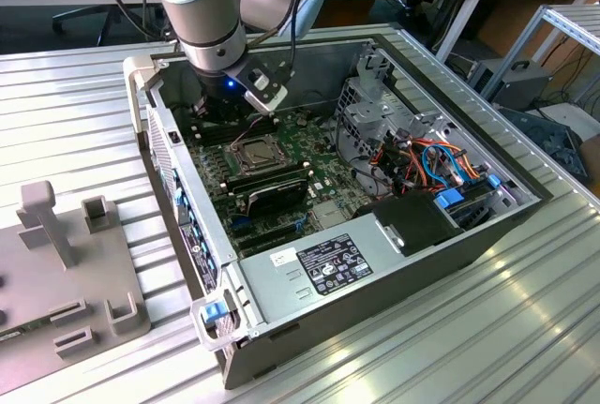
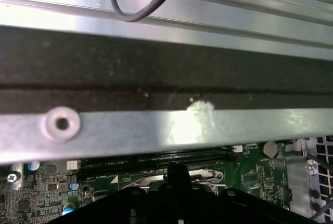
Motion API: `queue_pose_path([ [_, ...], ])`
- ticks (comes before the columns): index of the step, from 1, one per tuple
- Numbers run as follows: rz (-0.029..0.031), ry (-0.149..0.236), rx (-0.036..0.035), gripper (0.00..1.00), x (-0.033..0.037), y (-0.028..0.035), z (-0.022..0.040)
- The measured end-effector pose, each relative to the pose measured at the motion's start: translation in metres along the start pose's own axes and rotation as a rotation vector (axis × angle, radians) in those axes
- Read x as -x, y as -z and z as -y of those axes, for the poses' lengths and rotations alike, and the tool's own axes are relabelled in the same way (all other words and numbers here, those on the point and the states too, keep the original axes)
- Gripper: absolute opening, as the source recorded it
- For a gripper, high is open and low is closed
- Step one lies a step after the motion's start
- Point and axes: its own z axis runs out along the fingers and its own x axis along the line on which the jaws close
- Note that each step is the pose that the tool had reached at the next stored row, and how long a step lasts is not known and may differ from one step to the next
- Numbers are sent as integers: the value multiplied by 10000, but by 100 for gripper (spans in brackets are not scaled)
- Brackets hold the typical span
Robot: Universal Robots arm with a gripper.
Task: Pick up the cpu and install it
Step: 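Install the first cpu locking lever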
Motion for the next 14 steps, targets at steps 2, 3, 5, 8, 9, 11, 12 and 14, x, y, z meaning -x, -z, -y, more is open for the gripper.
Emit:
queue_pose_path([
  [2, 0, -1, -1, 11, 9, -22, 2],
  [3, -2, -1, -2, 11, 15, -29, 3],
  [5, -1, 0, -1, 11, 32, -41, 4],
  [8, 0, -1, 0, 11, 66, -59, 4],
  [9, 0, -1, 0, 11, 73, -63, 5],
  [11, 0, -2, -1, 11, 75, -63, 5],
  [12, 0, 0, 0, 11, 77, -68, 5],
  [14, 0, -1, -1, 11, 81, -82, 7],
])
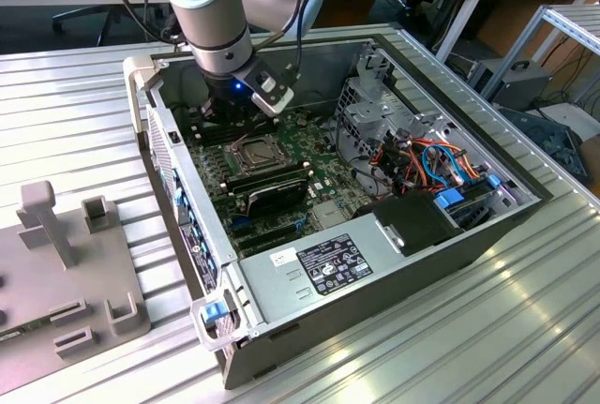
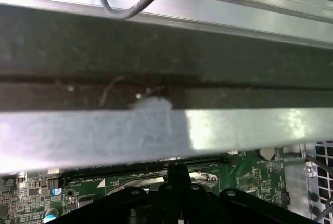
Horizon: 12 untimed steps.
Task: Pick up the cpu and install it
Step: 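Install the first cpu locking lever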
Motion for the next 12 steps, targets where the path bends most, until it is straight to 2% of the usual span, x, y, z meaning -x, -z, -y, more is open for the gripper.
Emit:
queue_pose_path([
  [12, -1, 5, -15, 11, 67, -65, 5],
])
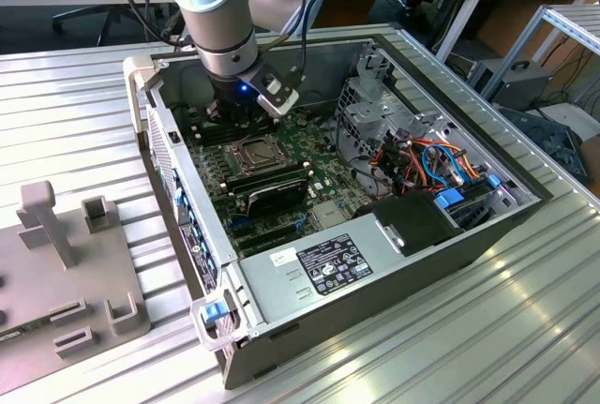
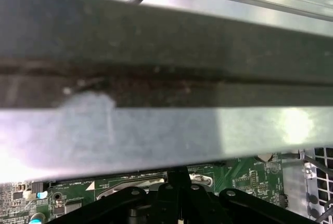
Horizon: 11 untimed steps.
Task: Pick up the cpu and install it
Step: 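Install the first cpu locking lever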
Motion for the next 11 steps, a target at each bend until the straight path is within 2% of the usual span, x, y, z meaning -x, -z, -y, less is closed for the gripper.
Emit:
queue_pose_path([
  [11, 1, 0, -4, 11, 26, -42, 4],
])
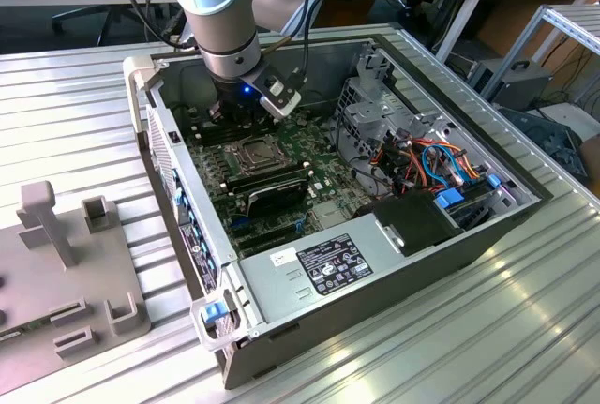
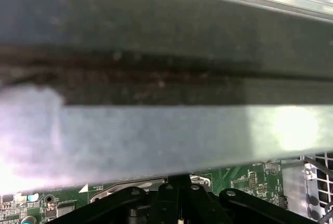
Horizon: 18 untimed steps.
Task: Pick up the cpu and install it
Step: 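Install the first cpu locking lever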
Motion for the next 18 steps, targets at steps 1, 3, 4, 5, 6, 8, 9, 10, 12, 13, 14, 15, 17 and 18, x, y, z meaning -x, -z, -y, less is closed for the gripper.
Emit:
queue_pose_path([
  [1, 0, 1, 1, 11, 1, 0, 0],
  [3, 4, 2, -2, 11, -1, -11, 0],
  [4, 3, 5, -11, 11, -2, -16, 1],
  [5, 1, 9, -21, 11, -4, -20, 2],
  [6, 0, 12, -30, 11, -4, -24, 3],
  [8, -1, 21, -48, 11, -4, -29, 3],
  [9, -1, 29, -68, 11, -5, -34, 3],
  [10, -1, 35, -88, 11, -4, -36, 3],
  [12, -1, 53, -139, 11, 1, -41, 1],
  [13, -2, 64, -170, 11, 4, -44, 0],
  [14, -2, 73, -196, 11, 6, -46, 0],
  [15, -2, 95, -255, 11, 11, -51, -1],
  [17, -1, 110, -294, 11, 15, -56, -2],
  [18, -1, 114, -304, 11, 16, -60, -3],
])
